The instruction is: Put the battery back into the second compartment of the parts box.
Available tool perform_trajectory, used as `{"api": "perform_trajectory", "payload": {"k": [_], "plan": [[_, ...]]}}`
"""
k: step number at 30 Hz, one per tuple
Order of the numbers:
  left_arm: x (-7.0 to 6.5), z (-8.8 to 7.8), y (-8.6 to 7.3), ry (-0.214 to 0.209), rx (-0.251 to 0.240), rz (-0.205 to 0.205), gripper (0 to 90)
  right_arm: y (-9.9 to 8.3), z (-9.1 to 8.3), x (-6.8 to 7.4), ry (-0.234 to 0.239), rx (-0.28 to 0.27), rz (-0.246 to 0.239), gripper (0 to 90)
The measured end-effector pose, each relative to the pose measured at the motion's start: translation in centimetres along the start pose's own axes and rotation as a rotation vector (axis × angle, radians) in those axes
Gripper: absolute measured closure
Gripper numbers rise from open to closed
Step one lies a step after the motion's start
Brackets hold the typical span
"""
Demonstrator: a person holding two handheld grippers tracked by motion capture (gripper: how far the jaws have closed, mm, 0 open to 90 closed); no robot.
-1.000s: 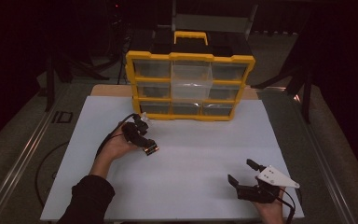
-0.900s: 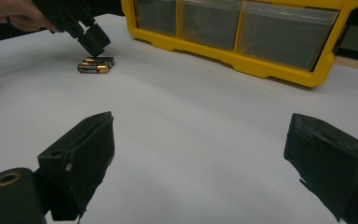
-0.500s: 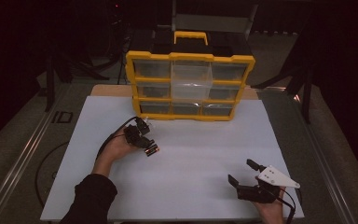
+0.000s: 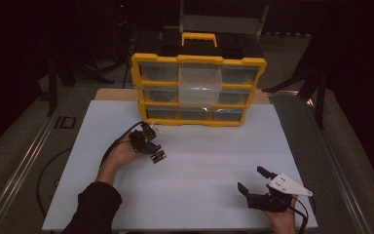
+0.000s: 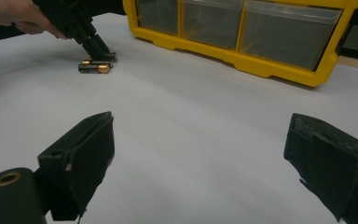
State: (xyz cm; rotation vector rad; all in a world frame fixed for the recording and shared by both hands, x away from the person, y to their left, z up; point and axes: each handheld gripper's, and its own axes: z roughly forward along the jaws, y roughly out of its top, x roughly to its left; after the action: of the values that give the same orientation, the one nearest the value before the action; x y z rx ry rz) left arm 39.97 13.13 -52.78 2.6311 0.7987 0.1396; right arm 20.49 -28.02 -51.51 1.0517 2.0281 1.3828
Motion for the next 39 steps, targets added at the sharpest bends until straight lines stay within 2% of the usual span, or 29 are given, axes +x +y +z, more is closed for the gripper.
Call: {"api": "perform_trajectory", "payload": {"k": [4,7,13,19,28,32,36,39], "plan": [[0.1,-0.5,-0.1,0.009,-0.012,0.000,77.9,0.0,0.0,0.0,0.003,0.000,-0.002,8.2],[0.3,-1.3,-0.2,0.004,-0.046,-0.014,77.9,0.0,0.1,0.0,0.003,0.000,-0.002,8.1],[1.0,-4.0,-0.3,0.005,-0.128,-0.049,77.9,0.0,0.3,0.1,0.005,0.002,-0.003,7.6],[1.0,-7.2,0.4,0.033,-0.176,-0.031,77.9,0.0,0.3,0.1,0.003,0.000,-0.003,7.6],[0.1,-13.1,3.7,0.068,-0.251,0.035,77.9,-0.1,0.3,0.1,0.001,0.004,-0.004,7.6],[-0.2,-15.5,5.6,0.084,-0.260,0.077,77.9,-0.1,0.2,0.1,0.002,0.000,0.000,7.6],[-0.1,-17.6,7.6,0.078,-0.287,0.102,77.8,-0.1,0.2,0.1,0.001,0.001,0.002,7.6],[0.2,-18.9,9.1,0.078,-0.303,0.104,77.8,-0.1,0.2,0.1,0.001,0.000,0.003,7.6]]}}
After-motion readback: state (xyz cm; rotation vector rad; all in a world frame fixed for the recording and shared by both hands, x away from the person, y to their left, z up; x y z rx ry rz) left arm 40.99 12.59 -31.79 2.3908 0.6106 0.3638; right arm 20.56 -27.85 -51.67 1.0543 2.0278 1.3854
